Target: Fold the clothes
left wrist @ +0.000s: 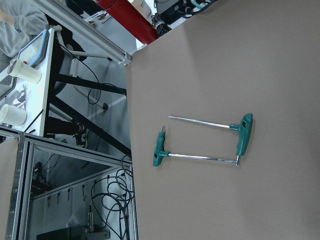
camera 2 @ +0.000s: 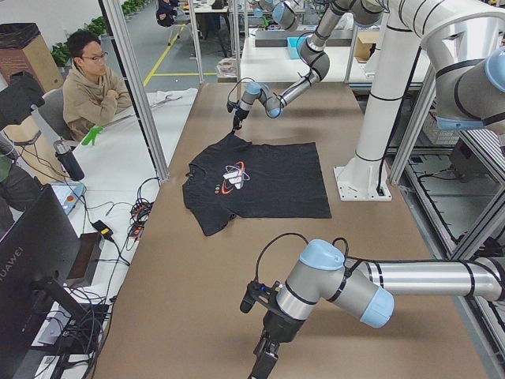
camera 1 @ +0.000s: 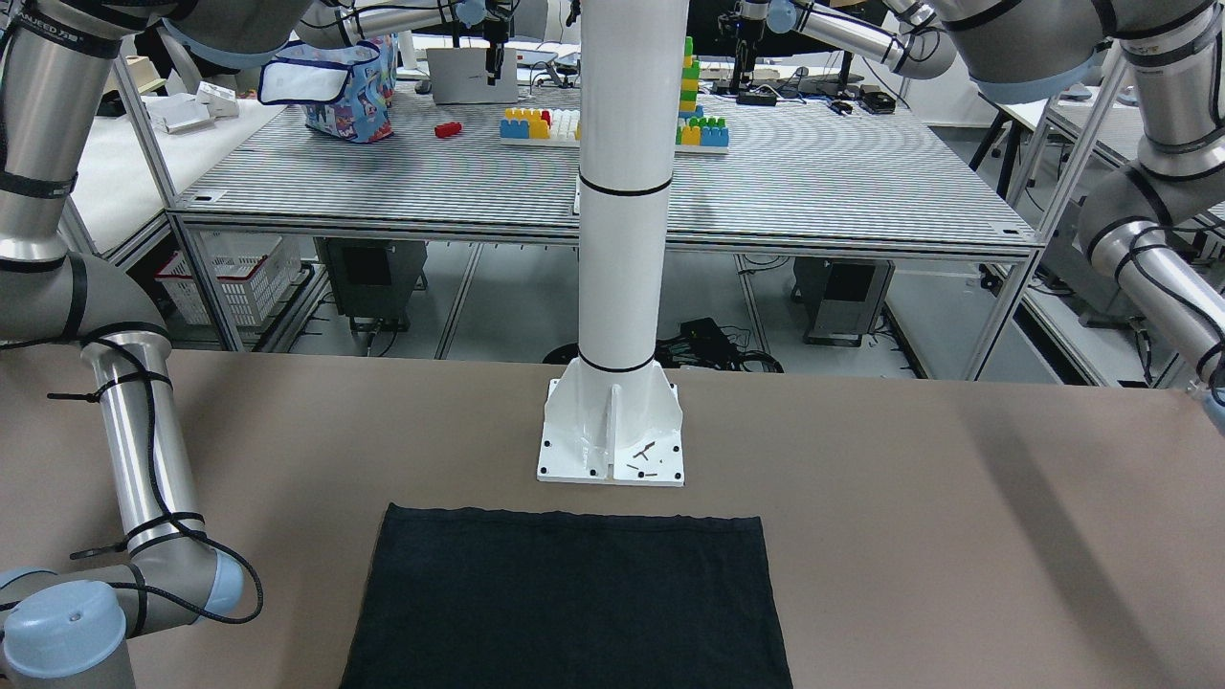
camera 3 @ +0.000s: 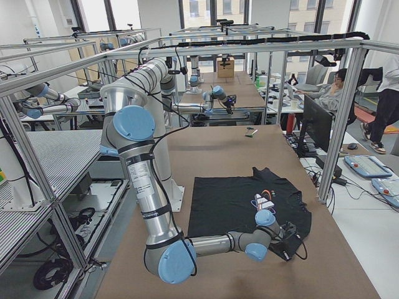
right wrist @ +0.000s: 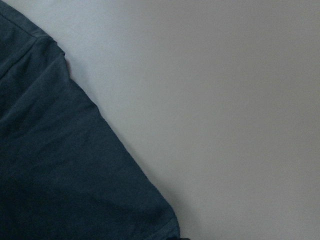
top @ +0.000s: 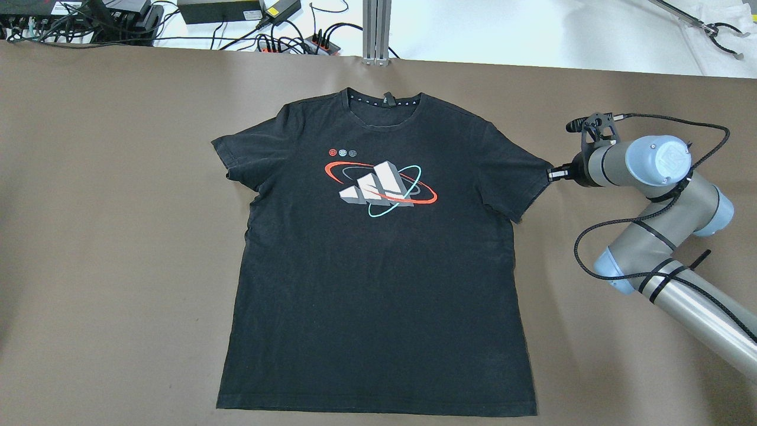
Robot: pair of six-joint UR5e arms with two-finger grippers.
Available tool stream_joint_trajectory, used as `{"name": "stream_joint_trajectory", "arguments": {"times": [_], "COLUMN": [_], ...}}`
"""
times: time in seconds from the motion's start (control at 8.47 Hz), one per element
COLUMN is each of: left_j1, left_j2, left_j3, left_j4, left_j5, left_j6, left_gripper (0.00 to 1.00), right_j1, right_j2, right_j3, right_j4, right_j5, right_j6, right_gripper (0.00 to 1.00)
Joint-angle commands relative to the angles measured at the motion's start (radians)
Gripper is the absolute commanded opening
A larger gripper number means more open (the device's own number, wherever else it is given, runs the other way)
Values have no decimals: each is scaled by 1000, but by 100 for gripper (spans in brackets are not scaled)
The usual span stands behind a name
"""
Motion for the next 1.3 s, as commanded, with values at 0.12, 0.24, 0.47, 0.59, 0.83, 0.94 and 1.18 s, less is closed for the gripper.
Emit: {"name": "stream_joint_trajectory", "arguments": {"times": [0.12,0.24,0.47,0.59,0.83,0.94,1.18], "left_j1": [-3,-1,-1,-1,-3,-3,-1], "left_j2": [3,3,3,5,5,6,5], "left_j3": [-3,-2,1,3,1,1,5], "left_j4": [-1,-1,-1,-1,-1,-2,-1], "left_j5": [-1,-1,-1,-3,-3,-5,-3], "left_j6": [0,0,0,0,0,-1,-1], "left_gripper": [100,100,100,100,100,100,100], "right_j1": [-39,-66,-103,-103,-116,-136,-159], "right_j2": [-2,21,105,130,237,263,262], "right_j3": [314,334,265,230,132,109,107], "right_j4": [-342,-394,-401,-396,-395,-391,-388], "right_j5": [6,-1,-47,-72,-77,-106,-138], "right_j6": [21,64,133,132,167,193,198], "right_gripper": [0,0,0,0,0,0,0]}}
